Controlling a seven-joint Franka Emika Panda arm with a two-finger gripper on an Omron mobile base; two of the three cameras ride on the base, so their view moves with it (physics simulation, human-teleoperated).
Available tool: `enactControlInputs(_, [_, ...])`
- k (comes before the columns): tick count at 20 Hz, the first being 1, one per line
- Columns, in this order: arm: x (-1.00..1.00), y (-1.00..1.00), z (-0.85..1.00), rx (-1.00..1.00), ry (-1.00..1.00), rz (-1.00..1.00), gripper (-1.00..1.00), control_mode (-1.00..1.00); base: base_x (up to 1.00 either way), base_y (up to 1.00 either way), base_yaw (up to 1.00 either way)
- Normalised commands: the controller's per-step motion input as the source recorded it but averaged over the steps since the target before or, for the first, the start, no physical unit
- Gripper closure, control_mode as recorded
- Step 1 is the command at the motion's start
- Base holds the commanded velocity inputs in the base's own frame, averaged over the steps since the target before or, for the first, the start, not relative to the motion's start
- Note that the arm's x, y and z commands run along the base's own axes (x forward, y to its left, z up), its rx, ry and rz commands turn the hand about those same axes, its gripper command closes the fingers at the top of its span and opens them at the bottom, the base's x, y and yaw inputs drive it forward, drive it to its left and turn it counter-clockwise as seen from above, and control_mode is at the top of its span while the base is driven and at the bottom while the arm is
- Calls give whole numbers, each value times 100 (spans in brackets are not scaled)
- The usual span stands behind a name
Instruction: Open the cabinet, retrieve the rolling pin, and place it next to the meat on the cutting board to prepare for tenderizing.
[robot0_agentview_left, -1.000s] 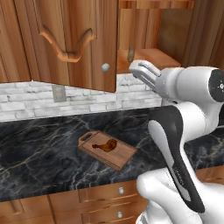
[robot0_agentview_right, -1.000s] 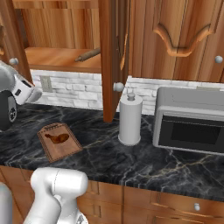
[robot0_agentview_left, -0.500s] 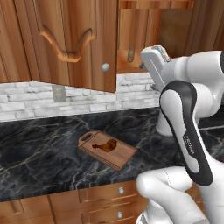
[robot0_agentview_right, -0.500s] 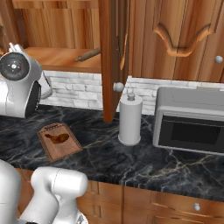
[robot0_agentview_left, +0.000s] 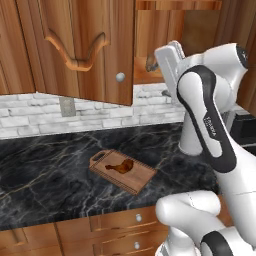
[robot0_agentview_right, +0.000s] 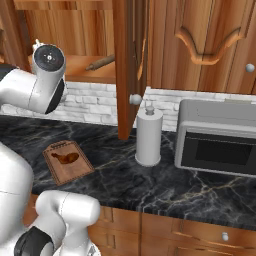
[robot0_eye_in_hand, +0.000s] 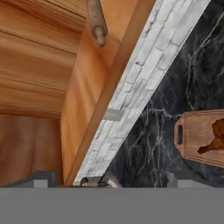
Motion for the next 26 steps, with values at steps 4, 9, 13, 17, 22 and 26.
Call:
enactControlInputs(4, [43, 35, -11, 13, 6, 11, -100, -100, 0, 0, 0])
enactControlInputs(9, [39, 41, -14, 12, 3, 11, -100, -100, 0, 0, 0])
enactControlInputs(13, [39, 39, -12, 12, 1, 10, -100, -100, 0, 0, 0])
enactControlInputs(17, [27, 45, -9, 10, 0, 7, -100, -100, 0, 0, 0])
enactControlInputs(22, [-6, 50, -1, 7, 0, 7, -100, -100, 0, 0, 0])
enactControlInputs(26, [-62, 54, 1, 1, -3, 12, -100, -100, 0, 0, 0])
